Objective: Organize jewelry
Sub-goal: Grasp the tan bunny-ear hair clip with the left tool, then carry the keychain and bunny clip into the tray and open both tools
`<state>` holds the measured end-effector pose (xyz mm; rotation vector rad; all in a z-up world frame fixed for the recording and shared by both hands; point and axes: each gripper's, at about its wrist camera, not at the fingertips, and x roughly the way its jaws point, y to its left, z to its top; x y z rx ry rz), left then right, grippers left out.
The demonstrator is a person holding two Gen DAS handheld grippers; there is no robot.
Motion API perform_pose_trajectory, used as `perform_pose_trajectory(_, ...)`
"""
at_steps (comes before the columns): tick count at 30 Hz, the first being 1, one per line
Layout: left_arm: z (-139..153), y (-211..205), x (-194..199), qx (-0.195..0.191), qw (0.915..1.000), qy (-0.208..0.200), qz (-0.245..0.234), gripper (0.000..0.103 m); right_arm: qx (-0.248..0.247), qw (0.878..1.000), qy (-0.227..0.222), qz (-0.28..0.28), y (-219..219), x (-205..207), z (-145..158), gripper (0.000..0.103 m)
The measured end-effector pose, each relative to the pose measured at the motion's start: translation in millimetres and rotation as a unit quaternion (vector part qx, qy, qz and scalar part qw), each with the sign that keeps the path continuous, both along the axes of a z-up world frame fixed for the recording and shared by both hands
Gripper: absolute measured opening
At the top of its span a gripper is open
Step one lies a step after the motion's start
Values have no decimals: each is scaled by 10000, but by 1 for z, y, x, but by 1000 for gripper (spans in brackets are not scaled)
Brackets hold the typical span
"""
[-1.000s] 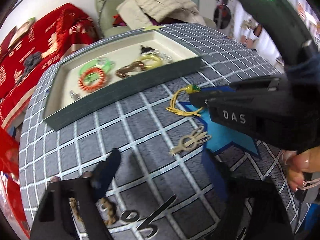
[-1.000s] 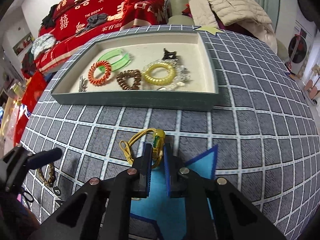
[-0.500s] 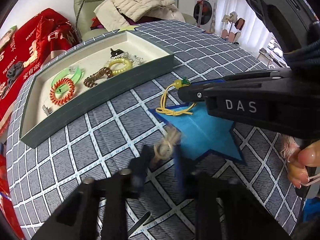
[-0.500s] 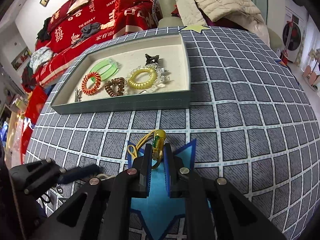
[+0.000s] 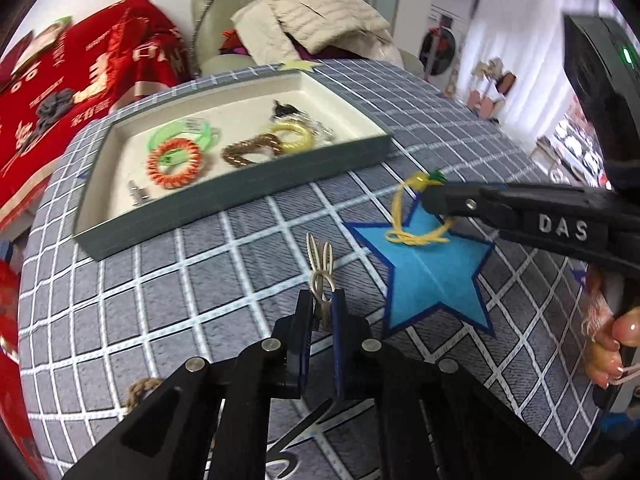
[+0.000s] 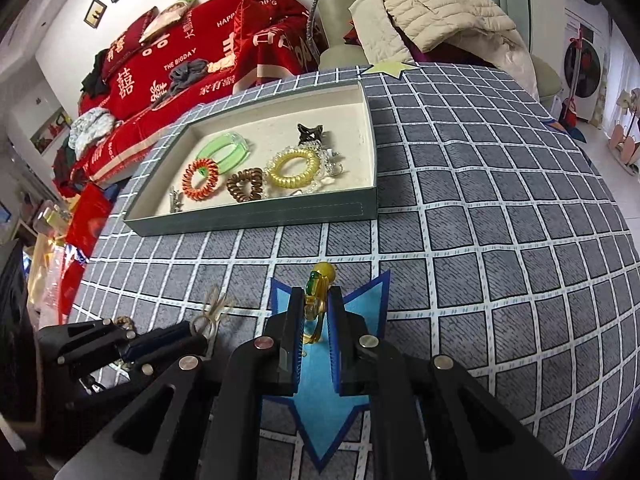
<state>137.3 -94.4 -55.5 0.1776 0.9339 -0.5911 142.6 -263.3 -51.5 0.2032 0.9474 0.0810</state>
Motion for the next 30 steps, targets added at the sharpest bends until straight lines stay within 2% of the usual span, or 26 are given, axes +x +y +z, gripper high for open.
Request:
perform_pose_trajectory(15,34,41,25,-423,9968,-240,633,29,187,9995,-245,93,3,-1,28,12)
perform_pose_trajectory(30,52,56,76,-421,9928,-507,1005,29,62,9980,-526,340,18,46,56,12)
